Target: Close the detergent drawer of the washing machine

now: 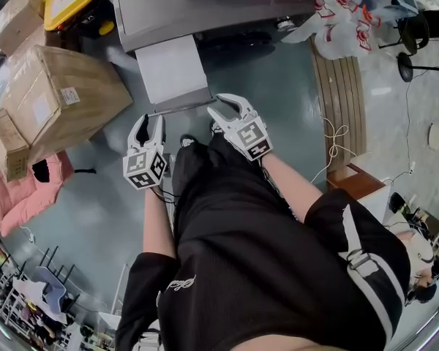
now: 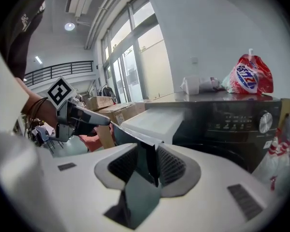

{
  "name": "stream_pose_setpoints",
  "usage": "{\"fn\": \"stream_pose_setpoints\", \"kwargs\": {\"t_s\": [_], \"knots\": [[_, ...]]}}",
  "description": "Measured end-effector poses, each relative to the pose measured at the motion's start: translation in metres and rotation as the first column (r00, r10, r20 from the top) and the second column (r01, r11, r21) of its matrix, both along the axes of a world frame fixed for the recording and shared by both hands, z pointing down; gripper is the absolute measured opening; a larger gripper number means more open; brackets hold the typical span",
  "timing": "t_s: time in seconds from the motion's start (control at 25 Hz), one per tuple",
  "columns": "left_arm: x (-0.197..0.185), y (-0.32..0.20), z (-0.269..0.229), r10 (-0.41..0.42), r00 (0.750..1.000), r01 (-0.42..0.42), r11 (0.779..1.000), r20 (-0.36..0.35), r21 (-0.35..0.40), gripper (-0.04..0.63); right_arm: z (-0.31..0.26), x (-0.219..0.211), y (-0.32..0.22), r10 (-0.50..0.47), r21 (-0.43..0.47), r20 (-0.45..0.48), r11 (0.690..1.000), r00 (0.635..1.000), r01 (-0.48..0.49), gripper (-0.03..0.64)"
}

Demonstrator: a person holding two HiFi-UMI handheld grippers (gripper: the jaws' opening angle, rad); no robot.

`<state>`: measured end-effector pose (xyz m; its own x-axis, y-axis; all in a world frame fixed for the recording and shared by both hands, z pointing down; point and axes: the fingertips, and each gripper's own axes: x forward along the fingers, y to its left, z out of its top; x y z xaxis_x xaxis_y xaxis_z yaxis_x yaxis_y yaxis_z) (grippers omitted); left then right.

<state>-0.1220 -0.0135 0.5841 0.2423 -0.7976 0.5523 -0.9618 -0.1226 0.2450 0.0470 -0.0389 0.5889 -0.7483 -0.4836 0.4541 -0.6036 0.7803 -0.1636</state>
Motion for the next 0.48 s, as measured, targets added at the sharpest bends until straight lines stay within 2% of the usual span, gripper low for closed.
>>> {"fn": "stream_pose_setpoints", "kwargs": {"t_s": [0.08,0.48], "knots": [[-0.0009,0.0,0.0004,-0.002,1.0,0.002,1.0,-0.001,0.008,0.183,-0.0006,-0.0034,-0.0012,-0.004,0.014,-0.001,1.0,1.0,0.004,0.111],[-0.0008,0.0,-0.0011,-0.014,1.0,0.014,1.0,0.01,0.02,0.181,-0.0029,-0.0041,-0.001,0.007,0.035,-0.019,0.999,1.0,-0.006,0.107]]}}
